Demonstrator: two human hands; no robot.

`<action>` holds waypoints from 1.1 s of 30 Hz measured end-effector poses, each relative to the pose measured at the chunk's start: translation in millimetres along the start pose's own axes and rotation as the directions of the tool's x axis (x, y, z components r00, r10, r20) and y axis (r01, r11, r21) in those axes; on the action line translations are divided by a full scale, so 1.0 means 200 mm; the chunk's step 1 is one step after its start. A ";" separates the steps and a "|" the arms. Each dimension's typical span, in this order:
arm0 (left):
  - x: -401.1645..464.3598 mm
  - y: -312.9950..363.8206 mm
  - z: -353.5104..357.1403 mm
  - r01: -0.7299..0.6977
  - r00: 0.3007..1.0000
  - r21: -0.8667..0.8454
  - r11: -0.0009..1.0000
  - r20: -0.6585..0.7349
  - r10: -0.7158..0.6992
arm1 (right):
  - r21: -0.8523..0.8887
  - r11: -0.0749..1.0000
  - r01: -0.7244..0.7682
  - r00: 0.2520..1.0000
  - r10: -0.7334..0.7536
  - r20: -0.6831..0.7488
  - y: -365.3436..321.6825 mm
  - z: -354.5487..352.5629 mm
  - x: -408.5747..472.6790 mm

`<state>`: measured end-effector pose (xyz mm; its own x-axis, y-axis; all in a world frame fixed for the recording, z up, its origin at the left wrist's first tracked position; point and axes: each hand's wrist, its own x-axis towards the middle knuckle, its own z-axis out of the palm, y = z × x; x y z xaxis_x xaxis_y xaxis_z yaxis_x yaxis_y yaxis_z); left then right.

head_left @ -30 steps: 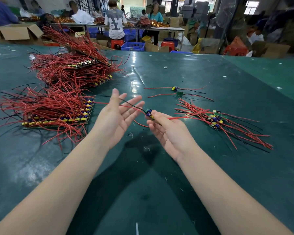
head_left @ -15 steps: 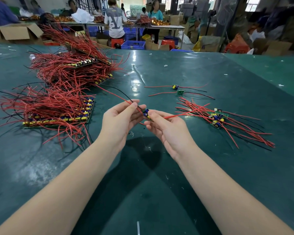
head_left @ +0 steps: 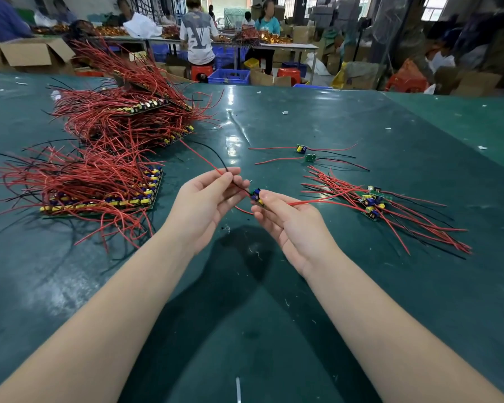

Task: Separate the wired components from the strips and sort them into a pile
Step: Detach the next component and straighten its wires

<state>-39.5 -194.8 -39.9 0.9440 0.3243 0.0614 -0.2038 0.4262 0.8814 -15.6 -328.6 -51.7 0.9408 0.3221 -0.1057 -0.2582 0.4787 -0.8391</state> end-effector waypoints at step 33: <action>-0.01 -0.02 0.01 -0.019 0.988 -0.033 0.999 -0.152 0.014 | 0.090 0.993 0.073 0.996 -0.078 0.052 -0.02 -0.02 0.01</action>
<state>-40.0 -199.4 -42.5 0.8906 0.4548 0.0018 -0.2301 0.4473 0.8643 -12.2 -332.3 -51.1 0.9453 0.3260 -0.0122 -0.2077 0.5724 -0.7932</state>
